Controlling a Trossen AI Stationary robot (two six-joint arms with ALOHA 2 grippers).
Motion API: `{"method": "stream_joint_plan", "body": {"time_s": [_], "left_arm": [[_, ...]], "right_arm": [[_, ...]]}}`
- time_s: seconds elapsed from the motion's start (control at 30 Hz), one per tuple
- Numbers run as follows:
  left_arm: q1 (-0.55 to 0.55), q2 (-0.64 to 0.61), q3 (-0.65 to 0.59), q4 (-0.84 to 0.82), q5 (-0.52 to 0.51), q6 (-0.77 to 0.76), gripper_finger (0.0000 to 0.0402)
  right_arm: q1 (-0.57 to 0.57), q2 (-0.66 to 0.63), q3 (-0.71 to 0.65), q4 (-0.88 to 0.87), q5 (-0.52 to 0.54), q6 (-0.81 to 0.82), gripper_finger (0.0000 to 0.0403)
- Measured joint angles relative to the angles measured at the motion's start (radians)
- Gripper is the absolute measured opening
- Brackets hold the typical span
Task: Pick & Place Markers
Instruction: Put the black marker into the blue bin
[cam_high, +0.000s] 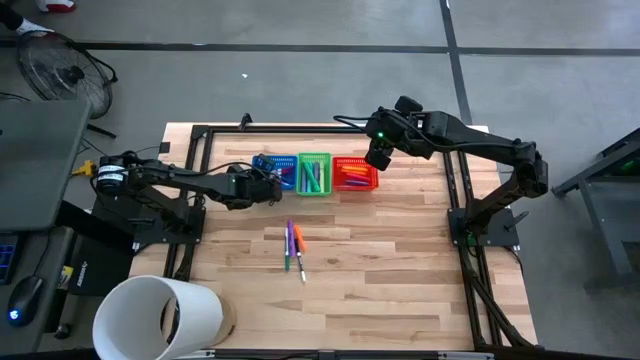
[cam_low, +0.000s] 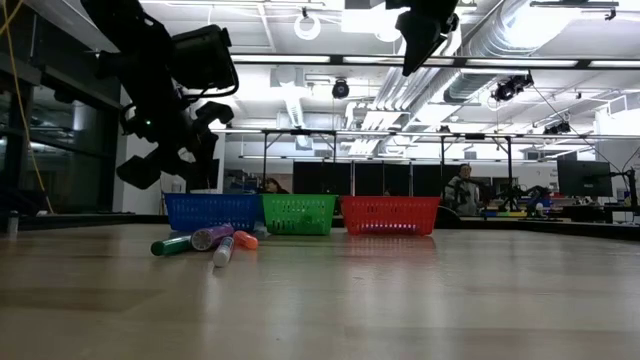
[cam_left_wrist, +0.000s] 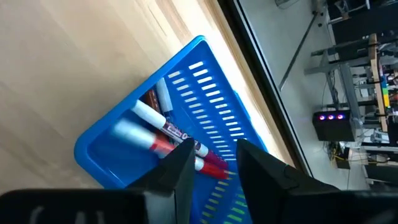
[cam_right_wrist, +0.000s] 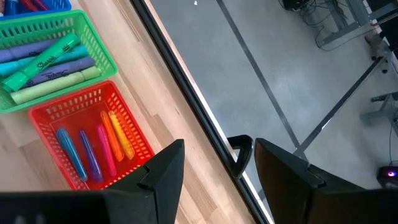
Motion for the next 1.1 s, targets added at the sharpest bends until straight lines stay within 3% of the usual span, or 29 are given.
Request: {"method": "stream_joint_plan", "body": {"time_s": [0.37, 0.73, 1.1], "left_arm": [[0.000, -0.086, 0.000, 0.006, -0.124, 0.081, 0.0119], [0.000, -0.261, 0.000, 0.120, -0.210, 0.517, 0.0120], [0.000, -0.314, 0.000, 0.380, 0.035, 1.040, 0.0120]], "right_arm": [[0.000, 0.000, 0.000, 0.002, -0.007, 0.003, 0.0183], [0.000, 0.000, 0.000, 0.005, -0.011, 0.008, 0.0183], [0.000, 0.000, 0.000, 0.005, -0.048, 0.027, 0.0183]]}}
